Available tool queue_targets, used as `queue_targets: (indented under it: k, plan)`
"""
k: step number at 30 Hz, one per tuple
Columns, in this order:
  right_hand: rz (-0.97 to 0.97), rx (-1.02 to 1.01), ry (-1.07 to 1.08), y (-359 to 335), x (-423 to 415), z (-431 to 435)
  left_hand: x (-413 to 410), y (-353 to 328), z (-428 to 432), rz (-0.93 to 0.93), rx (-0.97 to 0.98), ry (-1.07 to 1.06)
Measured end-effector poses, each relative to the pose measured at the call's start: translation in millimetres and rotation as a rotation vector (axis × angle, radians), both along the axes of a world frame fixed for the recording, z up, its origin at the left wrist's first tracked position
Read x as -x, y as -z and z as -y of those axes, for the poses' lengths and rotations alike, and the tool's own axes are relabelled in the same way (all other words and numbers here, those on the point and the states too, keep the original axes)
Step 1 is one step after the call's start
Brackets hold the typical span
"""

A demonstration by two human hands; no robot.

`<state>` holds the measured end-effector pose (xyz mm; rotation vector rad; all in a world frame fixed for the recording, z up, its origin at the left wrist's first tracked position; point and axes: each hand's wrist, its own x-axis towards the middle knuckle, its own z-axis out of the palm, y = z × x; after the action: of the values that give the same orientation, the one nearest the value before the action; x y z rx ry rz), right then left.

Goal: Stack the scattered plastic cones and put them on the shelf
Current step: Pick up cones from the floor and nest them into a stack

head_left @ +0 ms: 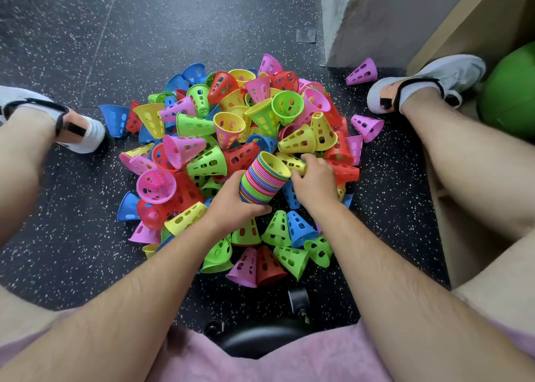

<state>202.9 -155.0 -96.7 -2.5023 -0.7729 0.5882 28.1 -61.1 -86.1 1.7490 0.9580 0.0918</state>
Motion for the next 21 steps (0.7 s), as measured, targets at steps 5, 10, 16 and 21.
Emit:
queue_targets:
  k: [5, 10, 16, 21]
  plan:
    - [0.118, 0.100, -0.072, 1.4, 1.6, -3.9, -0.5, 1.0, -1.6, -0.003, 0.002, 0.003]
    - [0.066, 0.005, -0.023, -5.0, -1.4, 3.1, 3.7, 0.7, -1.2, -0.003, 0.015, -0.008]
    - [-0.159, -0.264, 0.108, -26.2, -10.9, 13.2, 6.8, -5.5, -1.4, -0.011, 0.018, -0.037]
    - [-0.242, -0.435, 0.203, -40.8, -10.1, 16.3, 9.5, -11.4, 0.6, -0.004, 0.010, -0.042]
